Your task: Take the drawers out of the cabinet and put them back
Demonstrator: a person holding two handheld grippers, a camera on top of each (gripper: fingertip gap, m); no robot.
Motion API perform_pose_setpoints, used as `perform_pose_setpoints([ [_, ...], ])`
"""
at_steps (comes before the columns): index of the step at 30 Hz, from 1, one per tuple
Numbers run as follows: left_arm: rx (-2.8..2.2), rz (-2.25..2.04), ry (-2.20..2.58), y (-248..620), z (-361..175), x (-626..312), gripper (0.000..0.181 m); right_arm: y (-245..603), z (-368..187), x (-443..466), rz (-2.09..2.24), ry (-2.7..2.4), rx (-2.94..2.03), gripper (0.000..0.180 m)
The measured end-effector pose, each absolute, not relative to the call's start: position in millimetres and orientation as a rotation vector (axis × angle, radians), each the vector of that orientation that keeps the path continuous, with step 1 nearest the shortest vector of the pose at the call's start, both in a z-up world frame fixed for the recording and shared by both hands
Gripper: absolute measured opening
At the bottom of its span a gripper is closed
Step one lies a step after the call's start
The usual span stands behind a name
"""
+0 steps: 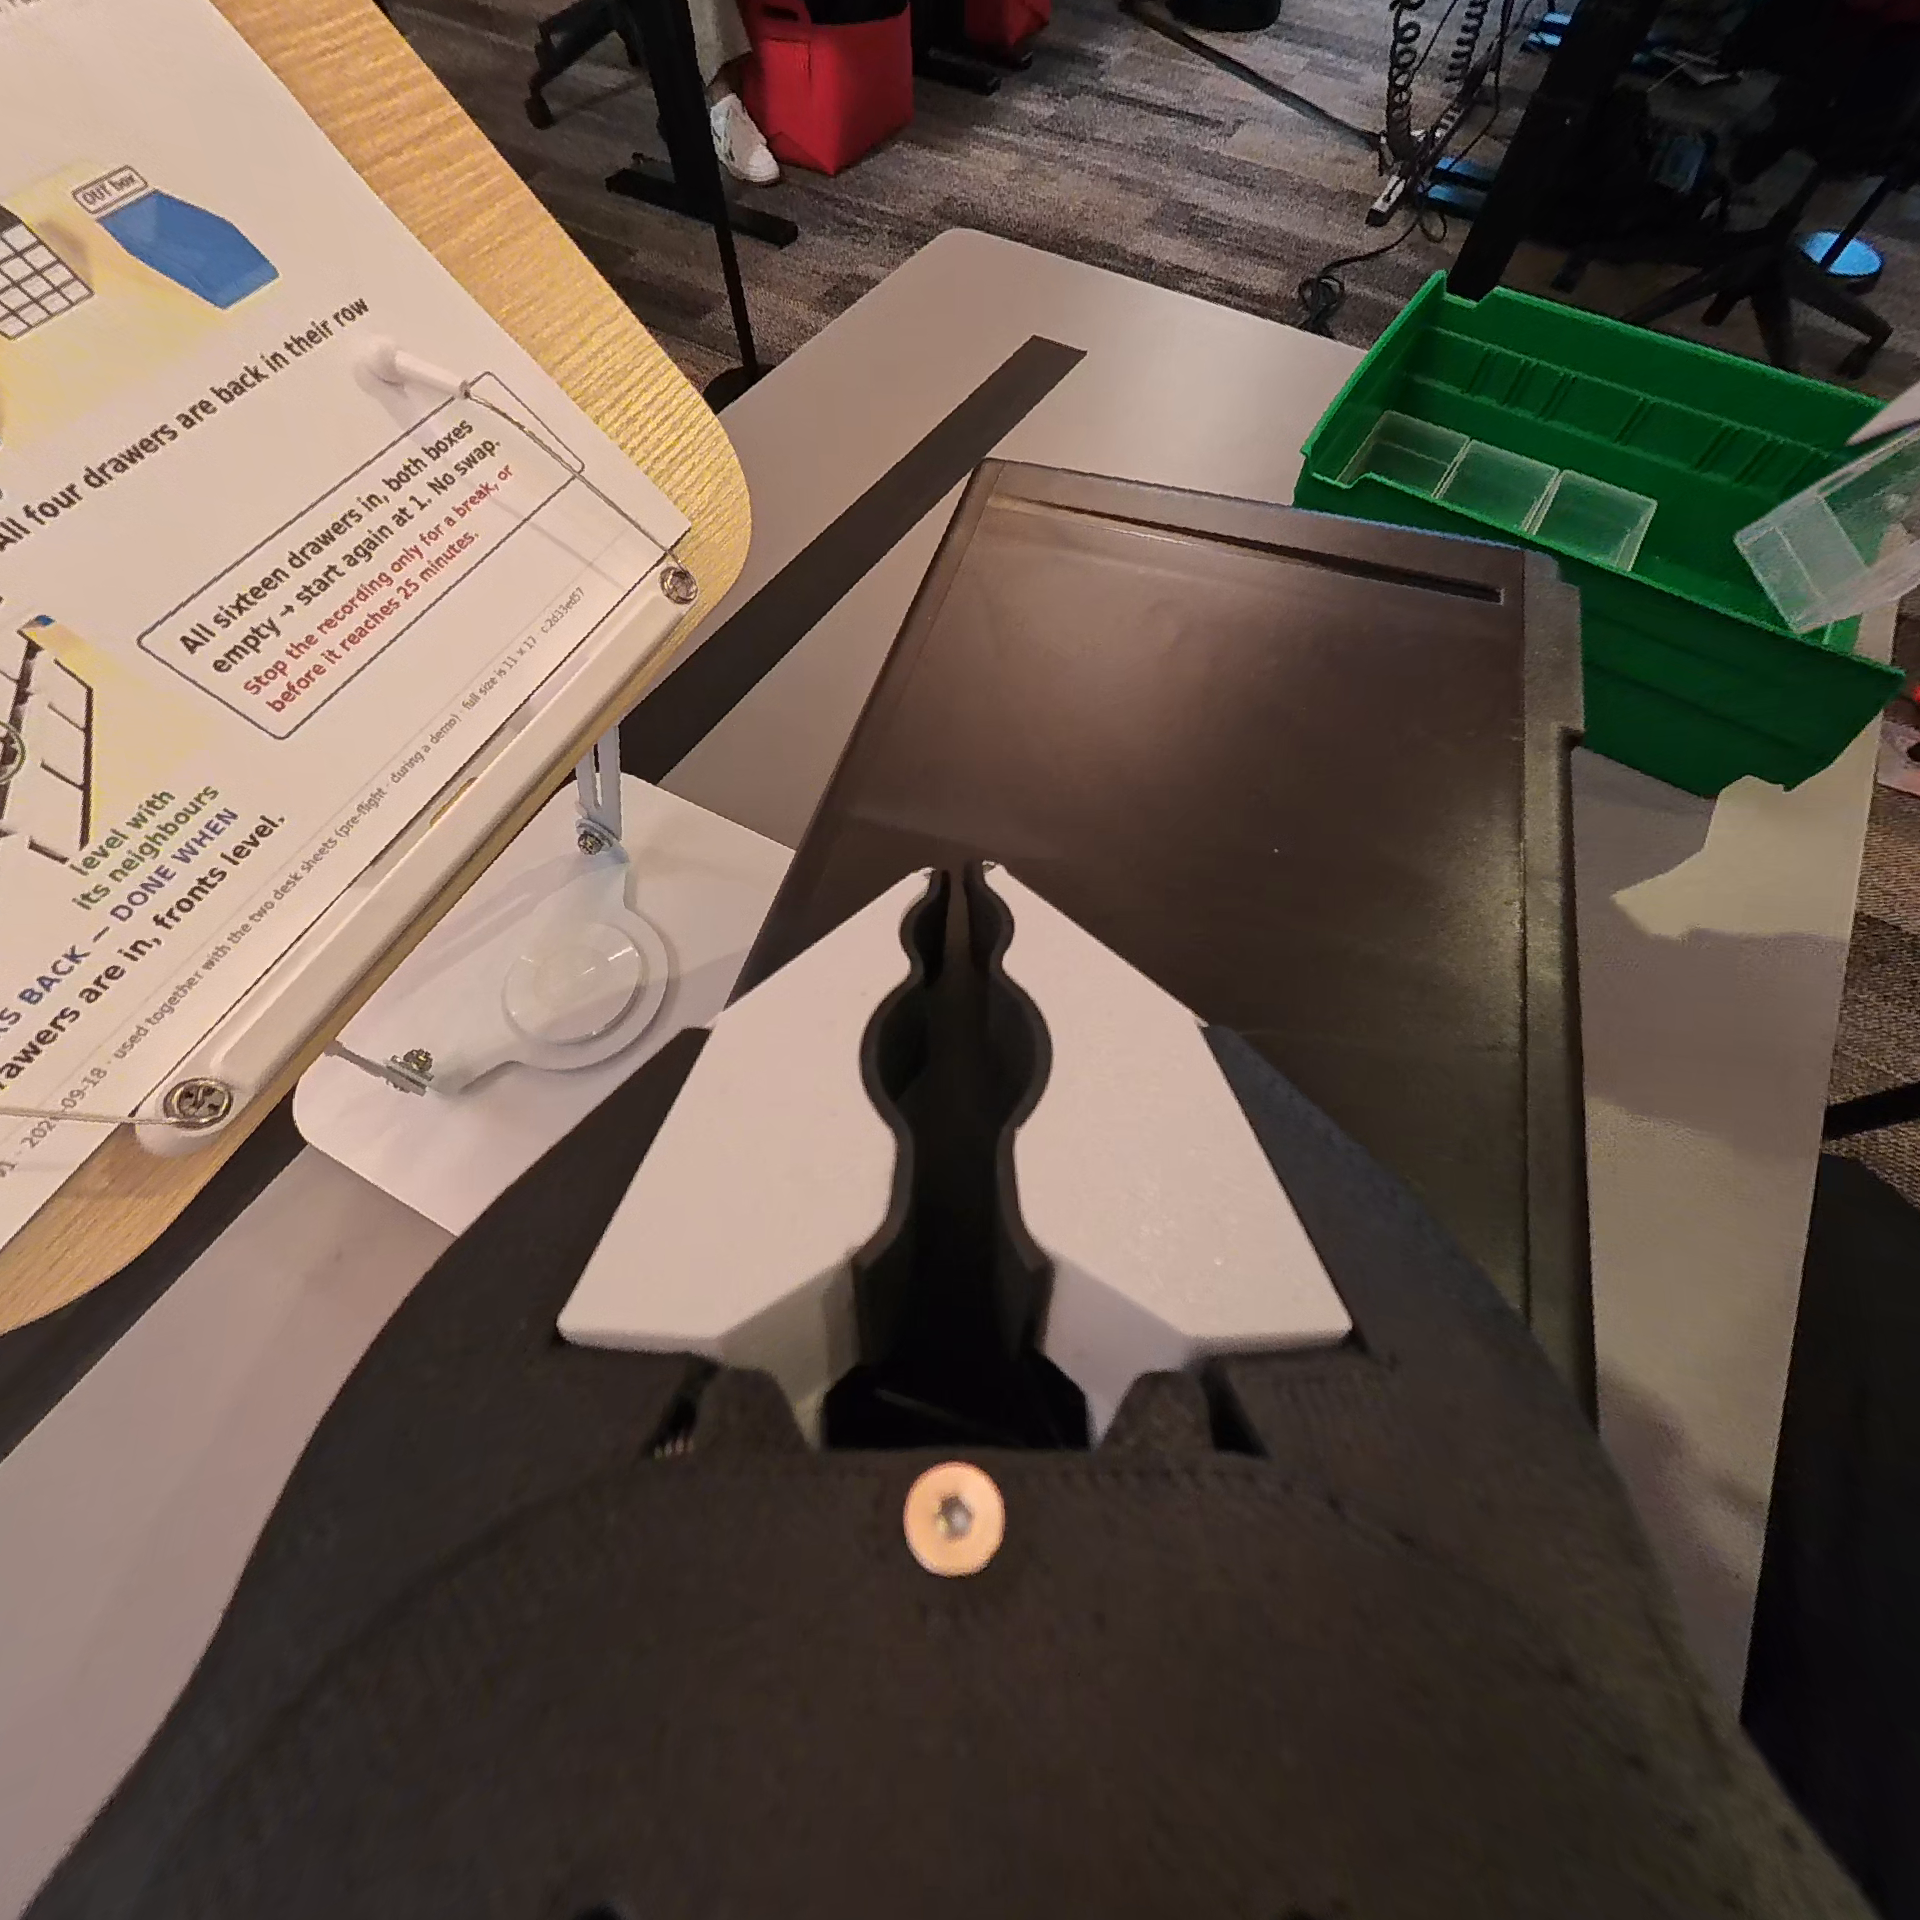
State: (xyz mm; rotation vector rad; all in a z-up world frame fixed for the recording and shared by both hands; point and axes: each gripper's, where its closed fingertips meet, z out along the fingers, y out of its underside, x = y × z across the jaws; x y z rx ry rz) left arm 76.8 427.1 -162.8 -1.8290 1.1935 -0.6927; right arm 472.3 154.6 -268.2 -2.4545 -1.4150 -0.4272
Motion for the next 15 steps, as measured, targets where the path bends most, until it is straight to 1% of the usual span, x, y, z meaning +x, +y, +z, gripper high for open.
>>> perform_pose_setpoints([
  [6,-1.833,-0.688,1.192,427.1,-163.1,77.4,0.003,142.3,-303.7,511.5,-0.404,-1.38,-2.582,0.059],
  [11,-1.835,-0.687,1.192,427.3,-163.2,77.7,0.003,145.2,-339.0,516.2,-0.459,-1.541,-2.611,0.059],
  [15,-1.834,-0.686,1.192,427.2,-163.3,77.8,0.003,157.2,-350.8,508.0,-0.526,-1.684,-2.575,0.062],
])
